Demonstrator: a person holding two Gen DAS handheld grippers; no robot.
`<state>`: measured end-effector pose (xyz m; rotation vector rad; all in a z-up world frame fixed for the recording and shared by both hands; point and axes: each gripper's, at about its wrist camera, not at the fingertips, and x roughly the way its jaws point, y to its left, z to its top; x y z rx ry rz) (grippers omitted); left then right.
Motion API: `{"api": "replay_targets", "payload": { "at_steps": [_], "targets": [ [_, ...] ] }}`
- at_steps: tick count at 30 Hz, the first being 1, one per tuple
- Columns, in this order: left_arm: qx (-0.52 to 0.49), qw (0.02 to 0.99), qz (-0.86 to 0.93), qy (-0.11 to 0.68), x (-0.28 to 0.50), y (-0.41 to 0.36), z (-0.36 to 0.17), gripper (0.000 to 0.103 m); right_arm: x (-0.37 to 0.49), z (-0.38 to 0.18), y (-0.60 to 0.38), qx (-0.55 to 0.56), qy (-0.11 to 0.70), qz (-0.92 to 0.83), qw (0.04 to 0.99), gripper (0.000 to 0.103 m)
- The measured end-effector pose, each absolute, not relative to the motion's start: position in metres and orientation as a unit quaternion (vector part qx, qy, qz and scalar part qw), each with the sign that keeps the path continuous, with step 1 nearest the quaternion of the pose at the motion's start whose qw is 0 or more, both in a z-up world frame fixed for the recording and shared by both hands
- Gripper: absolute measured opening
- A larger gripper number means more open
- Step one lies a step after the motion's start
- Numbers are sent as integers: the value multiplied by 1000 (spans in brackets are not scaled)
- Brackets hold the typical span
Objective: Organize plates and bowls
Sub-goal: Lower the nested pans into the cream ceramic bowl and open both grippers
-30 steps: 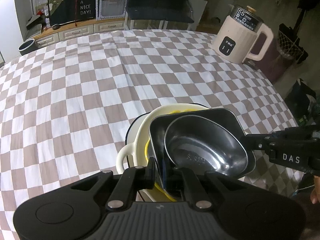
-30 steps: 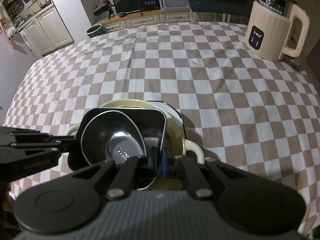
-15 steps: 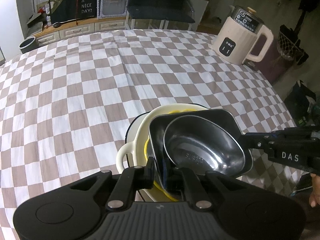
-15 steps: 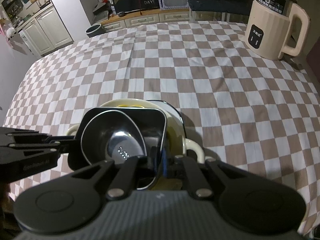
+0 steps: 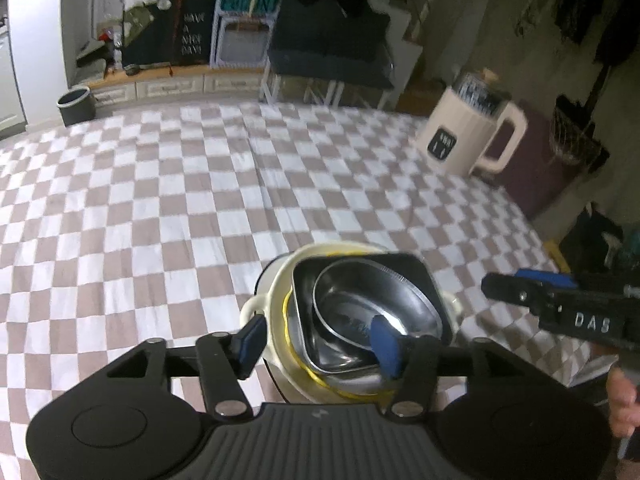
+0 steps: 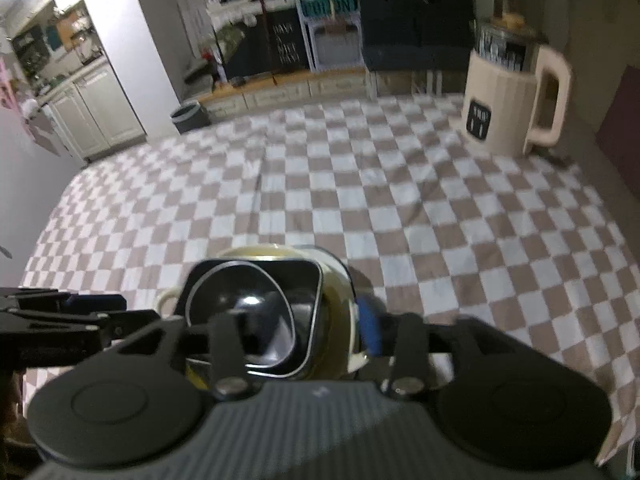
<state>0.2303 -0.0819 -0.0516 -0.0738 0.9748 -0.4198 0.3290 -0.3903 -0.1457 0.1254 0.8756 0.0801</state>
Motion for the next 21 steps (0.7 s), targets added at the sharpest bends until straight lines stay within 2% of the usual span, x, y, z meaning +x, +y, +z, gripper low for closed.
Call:
{"api": "replay_targets", "payload": {
  "at_steps": [3, 7, 10, 15, 21],
  "targets": [
    [-37, 875, -200, 440, 213, -77, -34, 79, 311, -132, -392, 63, 406, 37, 911, 64],
    [-15, 895, -192, 402, 185, -71, -14, 94, 283, -114, -395, 61, 378, 36, 923, 78],
    [-14, 904, -189, 383, 165, -65, -4, 102, 263, -102, -395, 59, 356, 33, 932, 87],
    [-28, 918, -196, 344, 131, -57, 10, 103, 225, -87, -393, 44, 325, 45, 944, 103],
    [-16, 931, -191, 311, 92, -57, 18, 103, 188, -84, -381, 19, 299, 58, 952, 102]
  ]
}}
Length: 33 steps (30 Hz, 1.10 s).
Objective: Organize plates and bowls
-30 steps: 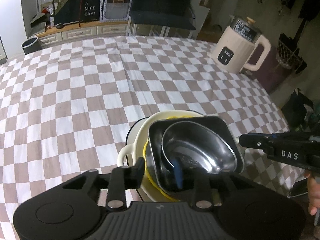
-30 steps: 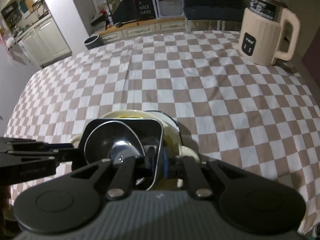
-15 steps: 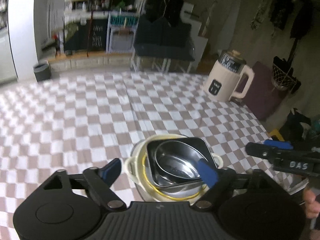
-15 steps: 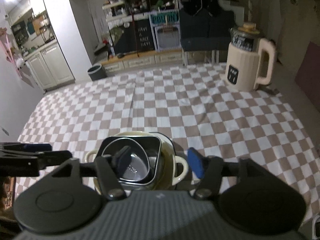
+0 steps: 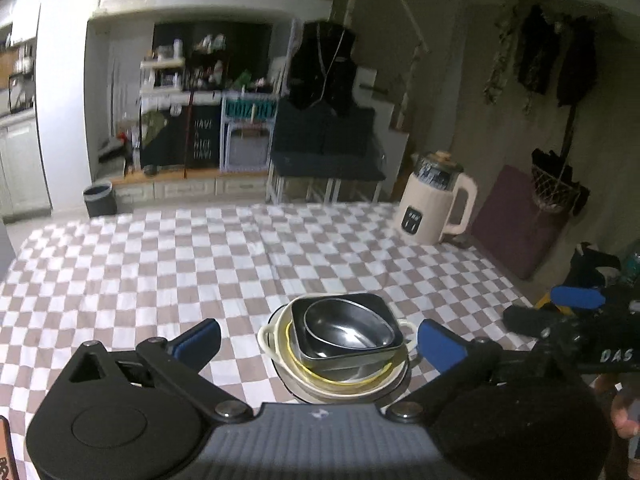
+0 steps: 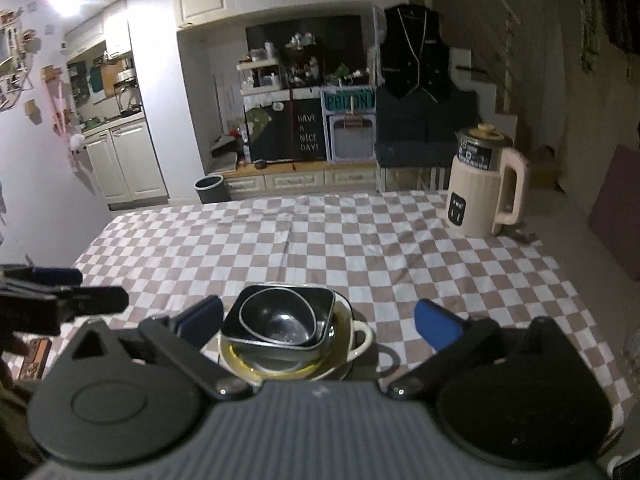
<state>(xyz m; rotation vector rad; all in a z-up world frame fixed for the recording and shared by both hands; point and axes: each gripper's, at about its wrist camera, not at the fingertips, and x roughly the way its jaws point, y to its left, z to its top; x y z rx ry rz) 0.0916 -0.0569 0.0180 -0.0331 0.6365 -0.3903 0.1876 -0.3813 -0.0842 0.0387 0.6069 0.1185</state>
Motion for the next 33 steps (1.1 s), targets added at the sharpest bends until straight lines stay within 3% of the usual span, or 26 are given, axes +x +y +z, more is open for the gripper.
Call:
{"api": "replay_targets", "payload": {
  "at_steps": [7, 33],
  "targets": [
    [-11, 943, -192, 271, 52, -56, 16, 103, 148, -94, -372, 3, 277, 62, 959, 103],
    [31, 951, -118, 285, 22, -51, -45, 103, 128, -135, -380, -18, 257, 11, 966, 102]
  ]
}}
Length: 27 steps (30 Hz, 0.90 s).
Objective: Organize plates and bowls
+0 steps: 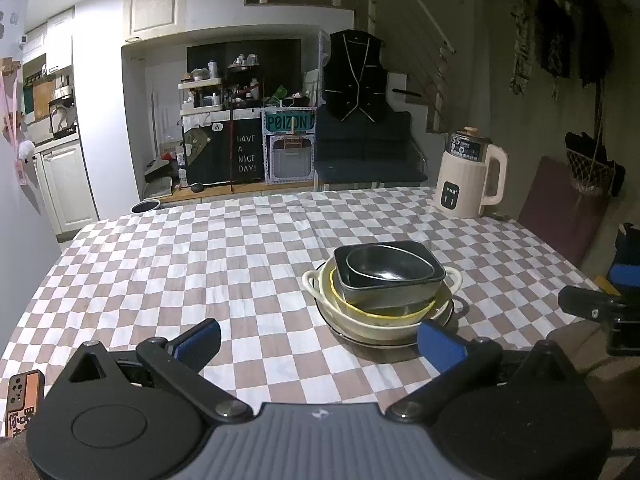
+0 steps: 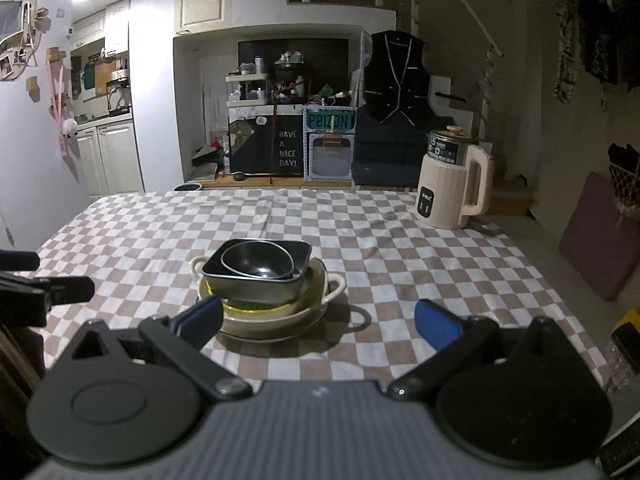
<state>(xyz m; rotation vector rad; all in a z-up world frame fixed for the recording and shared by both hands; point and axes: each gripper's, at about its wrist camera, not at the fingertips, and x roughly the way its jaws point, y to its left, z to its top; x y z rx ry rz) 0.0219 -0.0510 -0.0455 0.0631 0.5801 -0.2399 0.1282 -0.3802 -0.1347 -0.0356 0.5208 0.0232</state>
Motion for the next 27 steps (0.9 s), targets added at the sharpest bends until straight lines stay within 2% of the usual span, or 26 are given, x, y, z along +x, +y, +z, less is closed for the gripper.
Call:
{"api": "replay_targets", "payload": {
  "at_steps": [27],
  "targets": [
    [33, 949, -115, 292, 16, -57, -56, 103, 128, -150, -377, -19, 249, 16, 968, 102]
  ]
}}
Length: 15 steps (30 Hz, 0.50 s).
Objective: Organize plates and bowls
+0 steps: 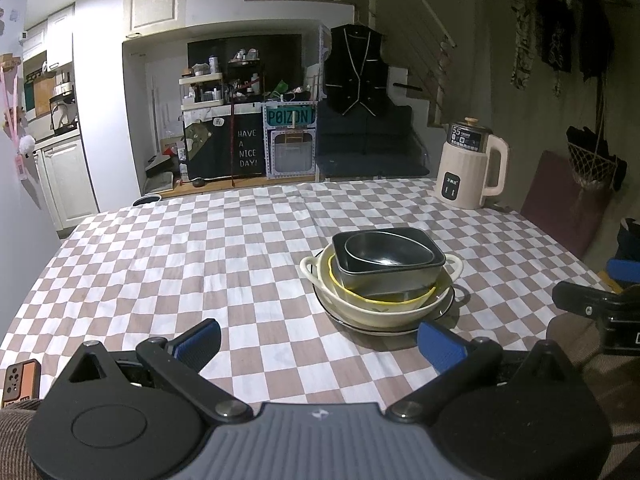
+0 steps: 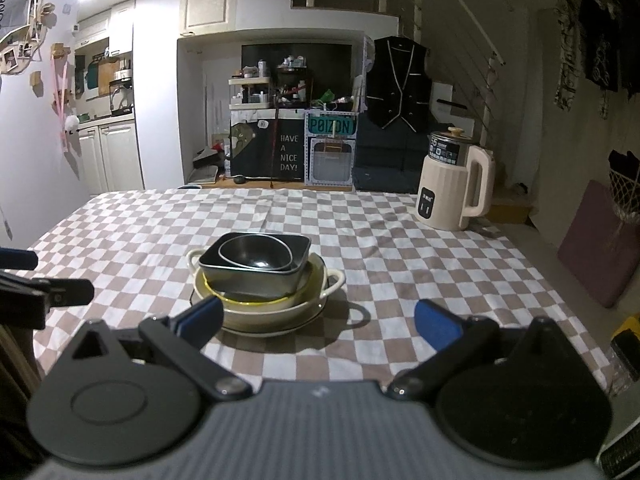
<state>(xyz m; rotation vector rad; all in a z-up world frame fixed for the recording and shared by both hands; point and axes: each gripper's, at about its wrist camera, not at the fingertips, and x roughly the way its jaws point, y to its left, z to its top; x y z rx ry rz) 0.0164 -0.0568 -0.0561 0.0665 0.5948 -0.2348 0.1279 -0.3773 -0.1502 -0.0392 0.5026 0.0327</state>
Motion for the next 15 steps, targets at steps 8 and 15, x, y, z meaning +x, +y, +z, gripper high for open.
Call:
{"api": "replay_targets", "payload": {
  "at_steps": [8, 15],
  "targets": [
    [33, 949, -115, 292, 17, -56, -56, 103, 128, -151, -377, -20, 249, 16, 968, 102],
    [33, 949, -115, 292, 17, -56, -56, 103, 128, -151, -377, -20, 249, 15, 968, 102]
  ]
}}
